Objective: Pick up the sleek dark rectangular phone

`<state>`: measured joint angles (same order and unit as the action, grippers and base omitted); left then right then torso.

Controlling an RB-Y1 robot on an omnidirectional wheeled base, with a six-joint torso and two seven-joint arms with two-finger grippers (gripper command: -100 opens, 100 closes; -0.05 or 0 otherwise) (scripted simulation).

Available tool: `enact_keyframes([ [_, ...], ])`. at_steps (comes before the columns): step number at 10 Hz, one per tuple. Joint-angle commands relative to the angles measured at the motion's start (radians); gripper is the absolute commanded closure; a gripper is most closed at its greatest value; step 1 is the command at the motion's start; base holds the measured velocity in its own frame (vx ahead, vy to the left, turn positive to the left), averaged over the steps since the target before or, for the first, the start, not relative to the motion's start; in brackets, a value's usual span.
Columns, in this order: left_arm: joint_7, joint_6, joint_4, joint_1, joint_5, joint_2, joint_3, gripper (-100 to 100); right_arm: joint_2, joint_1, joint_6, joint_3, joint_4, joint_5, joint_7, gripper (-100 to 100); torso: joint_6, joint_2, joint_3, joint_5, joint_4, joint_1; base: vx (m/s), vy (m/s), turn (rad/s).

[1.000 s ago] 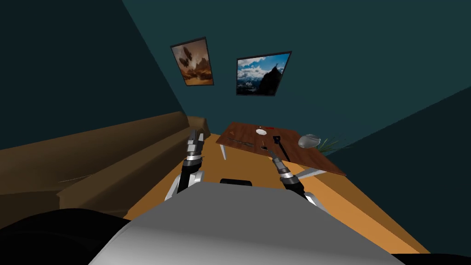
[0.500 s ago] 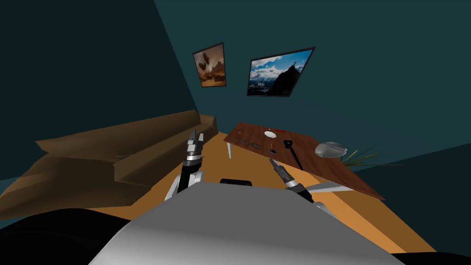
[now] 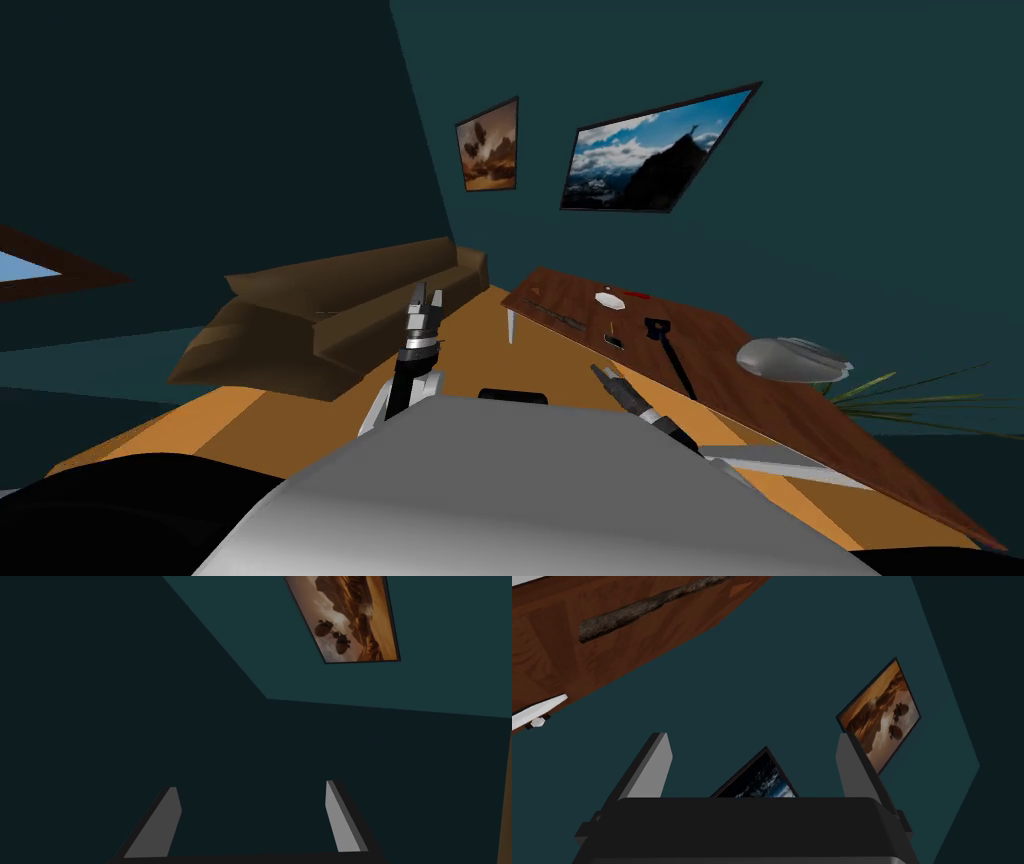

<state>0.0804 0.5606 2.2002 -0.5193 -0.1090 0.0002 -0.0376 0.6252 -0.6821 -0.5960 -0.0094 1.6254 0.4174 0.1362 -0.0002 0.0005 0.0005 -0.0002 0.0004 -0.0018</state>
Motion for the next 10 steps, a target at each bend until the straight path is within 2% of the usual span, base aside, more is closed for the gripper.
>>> enact_keyframes([
  [1,0.0,0.0,0.0,0.0,0.0,0.0,0.0,0,0.05,-0.028,0.007,-0.001,-0.05,0.05,0.012,-100,0.0,0.0,0.0,0.0,0.0,0.0,0.022,0.029,0.521],
  [2,0.0,0.0,0.0,0.0,0.0,0.0,0.0,0,0.057,-0.028,0.007,-0.001,-0.07,0.05,0.012,-100,0.0,-0.001,-0.001,0.0,0.0,0.0,0.025,0.009,0.149],
  [4,0.0,0.0,0.0,0.0,0.0,0.0,0.0,0,0.119,-0.051,0.011,0.004,-0.157,0.117,0.034,-100,0.0,-0.001,-0.001,0.0,0.0,-0.001,0.039,0.008,0.366],
  [5,0.0,0.0,0.0,0.0,0.0,0.0,0.0,0,0.124,-0.051,0.011,0.004,-0.165,0.12,0.034,-100,0.001,-0.002,-0.001,0.0,-0.001,-0.001,0.045,-0.011,0.191],
  [7,0.0,0.0,0.0,0.0,0.0,0.0,0.0,0,0.186,-0.072,0.015,0.013,-0.239,0.184,0.059,-100,0.001,-0.003,-0.002,0.0,-0.001,-0.002,0.056,-0.02,0.334],
  [8,0.0,0.0,0.0,0.0,0.0,0.0,0.0,0,0.186,-0.072,0.015,0.013,-0.258,0.191,0.059,-100,0.0,-0.004,-0.002,-0.001,-0.001,-0.003,0.054,-0.036,0.228],
  [9,0.0,0.0,0.0,0.0,0.0,0.0,0.0,0,0.214,-0.082,0.017,0.018,-0.281,0.227,0.073,-100,0.001,-0.003,-0.002,-0.001,-0.001,-0.003,0.056,-0.036,0.324],
  [10,0.0,0.0,0.0,0.0,0.0,0.0,0.0,0,0.214,-0.082,0.017,0.018,-0.303,0.227,0.073,-100,0.0,-0.004,-0.002,-0.001,-0.001,-0.004,0.043,-0.038,0.151],
])
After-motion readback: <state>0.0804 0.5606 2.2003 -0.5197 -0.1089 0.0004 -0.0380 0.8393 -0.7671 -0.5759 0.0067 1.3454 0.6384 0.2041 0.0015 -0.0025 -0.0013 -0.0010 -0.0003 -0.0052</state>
